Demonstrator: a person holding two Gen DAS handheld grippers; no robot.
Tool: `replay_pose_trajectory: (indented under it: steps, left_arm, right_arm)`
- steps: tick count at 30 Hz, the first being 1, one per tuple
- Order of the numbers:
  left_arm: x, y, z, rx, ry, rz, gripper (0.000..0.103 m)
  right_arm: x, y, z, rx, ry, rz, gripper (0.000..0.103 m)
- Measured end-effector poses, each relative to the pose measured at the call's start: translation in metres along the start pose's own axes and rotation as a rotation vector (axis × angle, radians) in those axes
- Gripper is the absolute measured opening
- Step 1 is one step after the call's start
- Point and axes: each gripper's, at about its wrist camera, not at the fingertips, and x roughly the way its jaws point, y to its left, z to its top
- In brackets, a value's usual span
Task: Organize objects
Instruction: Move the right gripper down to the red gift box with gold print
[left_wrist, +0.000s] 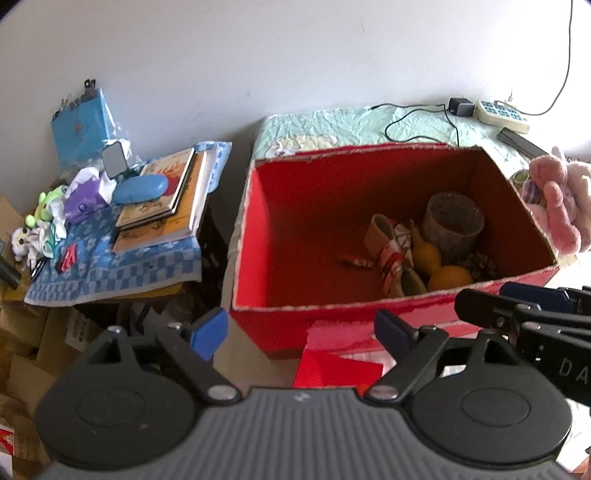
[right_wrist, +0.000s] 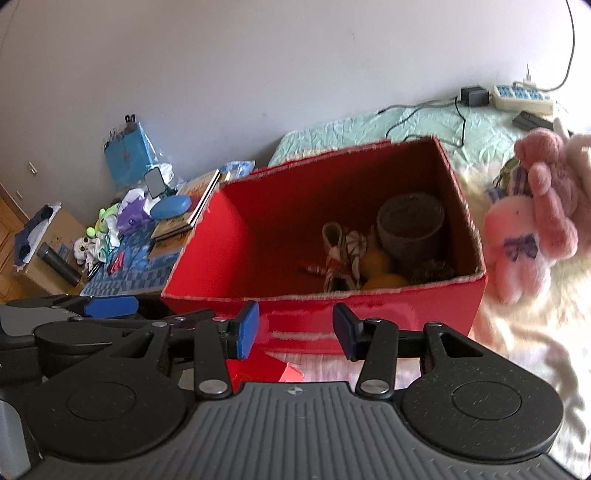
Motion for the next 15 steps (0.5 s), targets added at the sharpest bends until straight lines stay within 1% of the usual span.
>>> replay_pose_trajectory:
  steps: [15]
  left_arm:
    - [0.032,0.002,-0.024,0.011,0.105,0.019,0.089]
  right_arm:
    - [0.03,-0.008,-0.024,0.115,0.164,0.005,0.048]
